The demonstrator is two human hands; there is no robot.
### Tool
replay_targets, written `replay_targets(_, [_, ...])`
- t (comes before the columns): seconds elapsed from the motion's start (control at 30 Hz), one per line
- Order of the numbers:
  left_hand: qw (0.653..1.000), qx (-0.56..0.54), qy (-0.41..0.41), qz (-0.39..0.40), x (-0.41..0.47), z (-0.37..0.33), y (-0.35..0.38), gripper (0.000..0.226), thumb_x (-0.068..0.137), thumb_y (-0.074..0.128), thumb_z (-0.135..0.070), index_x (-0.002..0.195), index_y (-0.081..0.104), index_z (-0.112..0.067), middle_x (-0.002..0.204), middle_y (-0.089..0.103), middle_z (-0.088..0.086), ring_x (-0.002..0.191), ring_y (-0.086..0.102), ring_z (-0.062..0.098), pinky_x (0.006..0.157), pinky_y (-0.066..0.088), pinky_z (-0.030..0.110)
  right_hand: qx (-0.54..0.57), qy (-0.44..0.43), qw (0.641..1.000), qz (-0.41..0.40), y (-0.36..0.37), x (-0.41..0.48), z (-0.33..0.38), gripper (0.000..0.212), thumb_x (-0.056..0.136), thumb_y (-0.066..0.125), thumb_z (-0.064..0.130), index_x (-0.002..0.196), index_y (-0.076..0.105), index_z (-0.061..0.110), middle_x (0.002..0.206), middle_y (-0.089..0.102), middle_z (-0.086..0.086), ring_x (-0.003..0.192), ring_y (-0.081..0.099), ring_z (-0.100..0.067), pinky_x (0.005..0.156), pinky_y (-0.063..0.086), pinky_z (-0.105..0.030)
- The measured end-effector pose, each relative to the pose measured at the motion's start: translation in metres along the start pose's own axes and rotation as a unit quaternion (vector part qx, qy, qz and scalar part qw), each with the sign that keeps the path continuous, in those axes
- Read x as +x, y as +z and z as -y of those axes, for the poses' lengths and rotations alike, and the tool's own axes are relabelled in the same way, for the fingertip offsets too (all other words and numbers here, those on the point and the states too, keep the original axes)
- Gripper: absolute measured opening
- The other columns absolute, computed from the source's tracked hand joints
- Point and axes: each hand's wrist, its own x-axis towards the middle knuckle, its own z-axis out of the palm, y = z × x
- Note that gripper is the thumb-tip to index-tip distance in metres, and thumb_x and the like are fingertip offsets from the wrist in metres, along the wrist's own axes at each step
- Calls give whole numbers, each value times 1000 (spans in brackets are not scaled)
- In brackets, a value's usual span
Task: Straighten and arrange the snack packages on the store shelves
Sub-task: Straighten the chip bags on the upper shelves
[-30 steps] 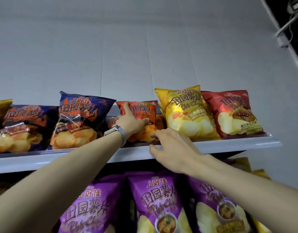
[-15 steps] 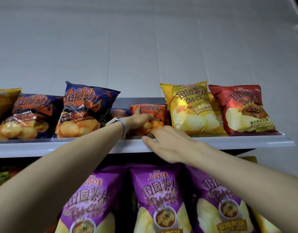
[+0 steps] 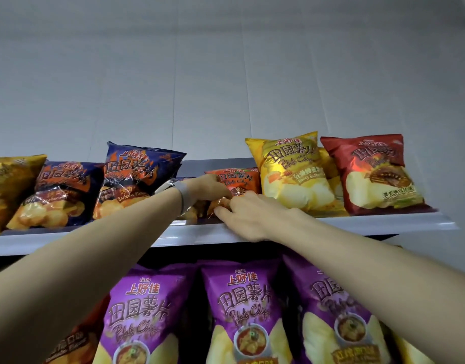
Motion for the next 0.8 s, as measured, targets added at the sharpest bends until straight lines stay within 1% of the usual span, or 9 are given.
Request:
replay_targets(0.07, [997, 47, 33, -59, -17, -10, -8, 33, 94, 68, -31, 122, 67, -15, 115, 71, 10, 106, 68, 29, 101, 57, 41, 21, -3, 998, -53, -10, -9, -10, 47, 105, 31, 53, 105, 64, 19, 118, 63, -17, 106, 59, -38, 74, 39, -40])
replay_targets(0.13, [990, 75, 59, -103, -32, -20, -11, 35, 96, 68, -33, 124, 68, -12, 117, 71, 12, 105, 69, 30, 97, 58, 40, 10, -1, 993, -118, -21, -17, -25, 46, 101, 35, 56, 103, 63, 19, 117, 64, -13, 106, 61, -36, 74, 43, -40])
replay_targets(0.23, [986, 79, 93, -115, -49, -40, -2, 48, 96, 68, -36, 138, 64, -11, 131, 69, 14, 114, 65, 30, 92, 51, 37, 21, 17, 978, -205, -39, -33, -60, 45, 98, 44, 49, 124, 66, 20, 126, 64, -7, 122, 57, -30, 95, 50, -41])
replay_targets(0.3, [989, 48, 87, -106, -50, -53, 9, 69, 97, 66, -41, 155, 46, -11, 148, 59, 16, 130, 57, 33, 91, 43, 33, 32, 32, 966, -253, -51, -43, -90, 48, 98, 48, 44, 137, 60, 19, 137, 62, -4, 133, 50, -24, 105, 45, -39])
replay_targets(0.43, [987, -125, 53, -90, -43, -84, 33, 96, 92, 71, -59, 160, 25, -9, 147, 51, 12, 129, 54, 33, 91, 43, 38, 29, 130, 933, -334, -62, -56, -158, 62, 96, 52, 49, 152, 42, 25, 152, 53, -5, 139, 47, -26, 111, 42, -43])
replay_targets(0.53, [973, -215, 29, -78, -32, -98, 50, 112, 81, 78, -67, 156, 22, -7, 147, 49, 12, 134, 52, 34, 95, 45, 41, 40, 261, 917, -298, -60, -65, -206, 97, 87, 63, 63, 162, 19, 19, 167, 29, -10, 150, 31, -35, 117, 34, -50])
replay_targets(0.63, [960, -270, 17, -78, -16, -101, 67, 133, 53, 90, -76, 151, 29, -9, 140, 56, 9, 123, 60, 31, 100, 52, 42, 151, 344, 896, -238, -49, -71, -243, 132, 68, 75, 77, 163, 2, 22, 168, 17, -15, 150, 29, -42, 118, 32, -53])
replay_targets(0.73, [947, -312, 27, -72, -2, -99, 81, 147, 28, 94, -80, 147, 37, -15, 131, 66, 6, 111, 70, 28, 98, 60, 47, 285, 369, 861, -203, -41, -74, -262, 143, 58, 82, 77, 163, -1, 24, 162, 33, -12, 146, 37, -38, 117, 37, -52])
replay_targets(0.8, [946, -309, 39, -88, 6, -96, 86, 146, 21, 93, -84, 143, 45, -20, 127, 70, 3, 105, 73, 27, 94, 62, 46, 317, 360, 854, -202, -39, -75, -267, 131, 62, 85, 72, 158, 15, 16, 149, 51, -6, 137, 48, -33, 111, 45, -48])
